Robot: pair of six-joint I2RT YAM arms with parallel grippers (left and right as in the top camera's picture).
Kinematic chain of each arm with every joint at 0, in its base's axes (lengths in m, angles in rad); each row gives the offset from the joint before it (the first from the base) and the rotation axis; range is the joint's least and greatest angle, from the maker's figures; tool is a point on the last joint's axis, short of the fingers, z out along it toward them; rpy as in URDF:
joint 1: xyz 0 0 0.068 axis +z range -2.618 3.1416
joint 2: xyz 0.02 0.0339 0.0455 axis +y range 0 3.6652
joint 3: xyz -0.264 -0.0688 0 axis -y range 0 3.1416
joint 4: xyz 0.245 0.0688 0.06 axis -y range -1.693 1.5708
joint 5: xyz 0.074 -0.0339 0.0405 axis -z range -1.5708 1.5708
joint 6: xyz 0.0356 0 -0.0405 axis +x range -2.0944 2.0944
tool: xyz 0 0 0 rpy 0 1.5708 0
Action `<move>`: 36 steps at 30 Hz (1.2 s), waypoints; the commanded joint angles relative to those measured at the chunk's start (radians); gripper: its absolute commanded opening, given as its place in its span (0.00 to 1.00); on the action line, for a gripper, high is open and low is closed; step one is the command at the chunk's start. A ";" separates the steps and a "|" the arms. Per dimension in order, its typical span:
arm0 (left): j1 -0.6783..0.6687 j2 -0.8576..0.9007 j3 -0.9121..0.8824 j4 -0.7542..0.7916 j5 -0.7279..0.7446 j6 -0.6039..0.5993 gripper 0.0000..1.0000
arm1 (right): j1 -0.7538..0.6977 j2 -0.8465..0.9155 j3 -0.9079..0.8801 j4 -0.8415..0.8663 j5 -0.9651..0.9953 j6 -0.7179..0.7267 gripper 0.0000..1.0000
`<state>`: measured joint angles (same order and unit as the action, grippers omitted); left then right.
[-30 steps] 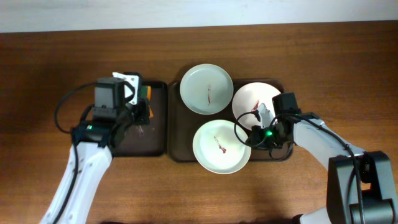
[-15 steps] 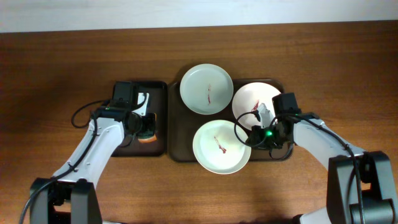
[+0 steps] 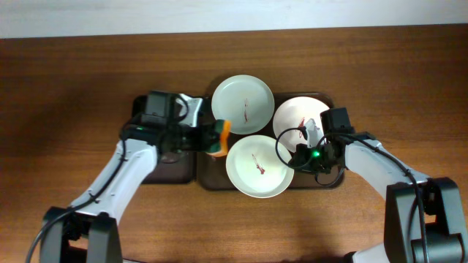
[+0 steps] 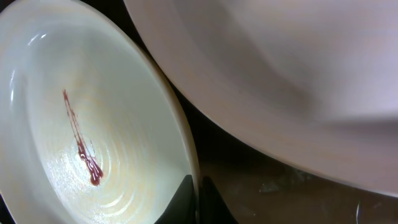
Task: Clean dirty plates on tray and stack at the side
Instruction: 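Move the sponge onto the front plate and scrub its red smear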
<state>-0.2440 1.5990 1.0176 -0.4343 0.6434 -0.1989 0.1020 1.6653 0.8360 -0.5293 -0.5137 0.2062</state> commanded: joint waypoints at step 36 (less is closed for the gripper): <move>-0.256 0.241 0.016 0.103 -0.230 -0.365 0.00 | 0.010 0.003 0.019 0.003 0.002 0.012 0.04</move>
<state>-0.5457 1.8790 1.0363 -0.3042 0.4885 -0.6807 0.1066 1.6653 0.8360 -0.5289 -0.5037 0.2119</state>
